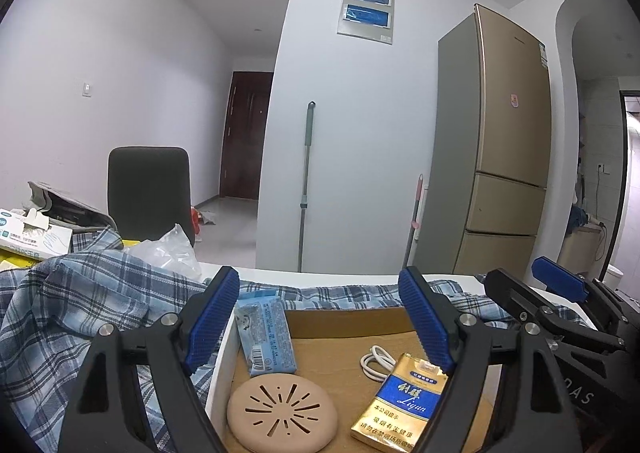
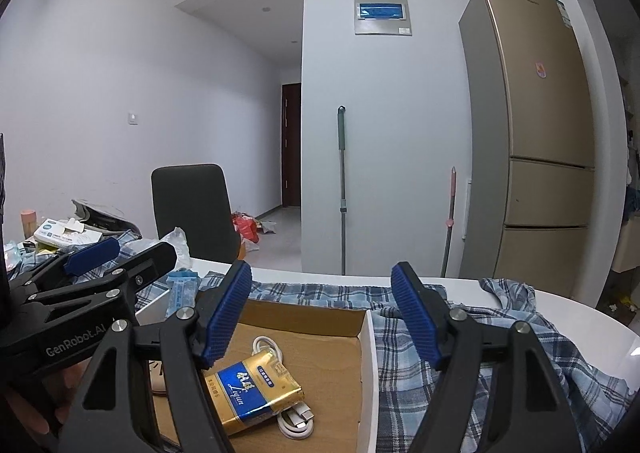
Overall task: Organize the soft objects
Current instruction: 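Withdraw both tools up from the box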
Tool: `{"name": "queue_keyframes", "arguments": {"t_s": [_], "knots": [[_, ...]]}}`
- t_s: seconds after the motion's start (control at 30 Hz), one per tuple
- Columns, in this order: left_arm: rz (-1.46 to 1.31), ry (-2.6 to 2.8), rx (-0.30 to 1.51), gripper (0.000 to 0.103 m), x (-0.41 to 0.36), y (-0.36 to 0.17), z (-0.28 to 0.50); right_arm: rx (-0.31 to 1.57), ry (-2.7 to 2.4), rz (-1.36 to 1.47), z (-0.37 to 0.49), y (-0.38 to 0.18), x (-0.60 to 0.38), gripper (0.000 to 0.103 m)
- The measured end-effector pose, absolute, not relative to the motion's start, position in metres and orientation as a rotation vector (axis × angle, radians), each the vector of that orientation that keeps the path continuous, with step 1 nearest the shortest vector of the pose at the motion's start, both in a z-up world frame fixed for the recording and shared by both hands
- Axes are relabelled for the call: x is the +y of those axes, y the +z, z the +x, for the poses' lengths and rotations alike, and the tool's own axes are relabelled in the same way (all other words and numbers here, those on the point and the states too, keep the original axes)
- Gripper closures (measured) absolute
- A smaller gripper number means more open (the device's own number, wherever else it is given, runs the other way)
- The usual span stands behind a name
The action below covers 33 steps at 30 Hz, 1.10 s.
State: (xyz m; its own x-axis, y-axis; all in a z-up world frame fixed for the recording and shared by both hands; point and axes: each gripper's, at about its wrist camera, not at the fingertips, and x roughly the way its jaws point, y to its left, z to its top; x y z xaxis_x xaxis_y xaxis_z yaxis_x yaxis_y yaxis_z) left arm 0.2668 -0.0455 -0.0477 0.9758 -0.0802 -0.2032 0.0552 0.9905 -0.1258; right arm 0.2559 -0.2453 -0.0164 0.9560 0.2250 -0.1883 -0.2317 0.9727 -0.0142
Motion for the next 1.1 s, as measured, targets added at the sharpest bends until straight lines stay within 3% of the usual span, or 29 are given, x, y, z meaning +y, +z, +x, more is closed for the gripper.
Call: {"name": "queue_keyframes", "arguments": {"t_s": [0.17, 0.33, 0.63, 1.1], "knots": [[-0.104, -0.072, 0.232, 0.02, -0.048, -0.038, 0.268, 0.154, 0.24, -0.03, 0.245, 0.006, -0.247, 0.032], [-0.146, -0.097, 0.203, 0.02, -0.038, 0.008, 0.253, 0.038, 0.242, -0.046, 0.209, 0.052, -0.255, 0.031], [-0.105, -0.126, 0.179, 0.02, -0.027, 0.058, 0.179, 0.14, 0.257, -0.056, 0.152, 0.07, -0.26, 0.031], [-0.106, -0.136, 0.454, 0.02, -0.001, -0.009, 0.096, 0.342, 0.201, -0.035, 0.109, 0.014, -0.286, 0.031]]}}
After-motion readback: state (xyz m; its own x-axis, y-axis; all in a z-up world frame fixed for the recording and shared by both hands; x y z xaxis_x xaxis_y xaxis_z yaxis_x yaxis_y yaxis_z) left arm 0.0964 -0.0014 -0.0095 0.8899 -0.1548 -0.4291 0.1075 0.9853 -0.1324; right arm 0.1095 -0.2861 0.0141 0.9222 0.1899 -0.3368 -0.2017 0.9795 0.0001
